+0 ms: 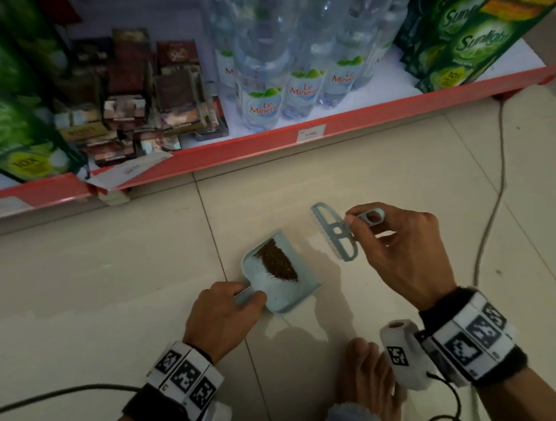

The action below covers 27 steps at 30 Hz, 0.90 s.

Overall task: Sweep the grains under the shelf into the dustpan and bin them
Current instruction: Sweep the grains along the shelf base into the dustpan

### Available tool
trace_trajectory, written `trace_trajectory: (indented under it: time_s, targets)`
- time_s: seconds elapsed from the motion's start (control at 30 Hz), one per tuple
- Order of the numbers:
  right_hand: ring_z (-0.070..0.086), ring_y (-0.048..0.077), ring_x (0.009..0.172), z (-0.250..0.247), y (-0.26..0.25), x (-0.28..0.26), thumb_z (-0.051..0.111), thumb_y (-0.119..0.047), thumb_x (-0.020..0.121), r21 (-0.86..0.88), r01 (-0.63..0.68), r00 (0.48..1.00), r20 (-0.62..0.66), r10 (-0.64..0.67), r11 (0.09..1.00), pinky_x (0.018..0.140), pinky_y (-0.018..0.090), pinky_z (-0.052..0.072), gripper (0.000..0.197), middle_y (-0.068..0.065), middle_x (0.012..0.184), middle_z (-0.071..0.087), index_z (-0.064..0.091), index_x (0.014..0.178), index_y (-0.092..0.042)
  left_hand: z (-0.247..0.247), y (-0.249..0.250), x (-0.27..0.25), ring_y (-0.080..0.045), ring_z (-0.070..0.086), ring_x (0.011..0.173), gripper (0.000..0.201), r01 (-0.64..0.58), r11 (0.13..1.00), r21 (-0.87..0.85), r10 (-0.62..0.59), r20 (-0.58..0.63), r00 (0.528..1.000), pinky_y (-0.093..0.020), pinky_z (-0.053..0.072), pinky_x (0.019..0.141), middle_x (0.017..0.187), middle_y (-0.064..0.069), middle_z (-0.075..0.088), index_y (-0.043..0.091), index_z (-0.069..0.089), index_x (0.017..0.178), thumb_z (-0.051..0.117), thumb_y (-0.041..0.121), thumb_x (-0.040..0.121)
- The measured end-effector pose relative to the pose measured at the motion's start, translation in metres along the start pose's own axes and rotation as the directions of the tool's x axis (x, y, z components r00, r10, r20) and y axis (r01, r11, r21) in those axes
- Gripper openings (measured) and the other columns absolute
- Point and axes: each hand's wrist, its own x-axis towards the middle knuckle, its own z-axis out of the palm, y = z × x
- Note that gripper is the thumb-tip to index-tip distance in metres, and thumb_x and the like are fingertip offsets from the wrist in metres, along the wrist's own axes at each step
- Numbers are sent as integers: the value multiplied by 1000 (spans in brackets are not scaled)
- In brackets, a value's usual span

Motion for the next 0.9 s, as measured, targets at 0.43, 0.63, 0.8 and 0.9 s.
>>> trace_trajectory:
  time_s: [0.43, 0.63, 0.8, 0.9]
  targets:
    - [67, -2, 70, 36, -13, -24, 62, -31, 93, 44, 19, 984, 178, -27, 999, 55, 11, 52, 11, -18, 83, 72, 73, 90, -29, 4, -4, -2, -13, 59, 55, 45, 7, 1000, -26, -6, 12, 1000, -27, 46, 57, 54, 4, 59, 12, 61, 57, 56, 56, 70]
    - [69, -1, 71, 17, -32, 9, 61, -39, 92, 63, 90, 987, 125, -98, 994, 58, 23, 57, 13, -23, 82, 72, 72, 87, -33, -10, -10, -2, -5, 49, 52, 38, -40, 986, -163, 47, 38, 998, -21, 37, 54, 54, 8, 54, 4, 63, 66, 67, 35, 87]
    - [69, 0, 71, 23, -73, 38, 64, -34, 93, 162, 233, 948, 181, -261, 959, 48, 17, 50, 11, -25, 82, 71, 70, 85, -37, -46, -12, -20, -2, 50, 53, 28, -47, 973, -226, 29, -81, 996, -20, 38, 55, 56, 8, 58, 13, 69, 67, 67, 38, 79]
    - [69, -1, 70, 39, -104, 52, 64, -35, 93, 238, 316, 904, 218, -367, 919, 46, 15, 46, 11, -26, 82, 71, 70, 84, -36, -72, -14, -38, -5, 49, 54, 36, -52, 954, -295, 3, -164, 986, -23, 38, 56, 56, 7, 56, 15, 69, 66, 60, 50, 67]
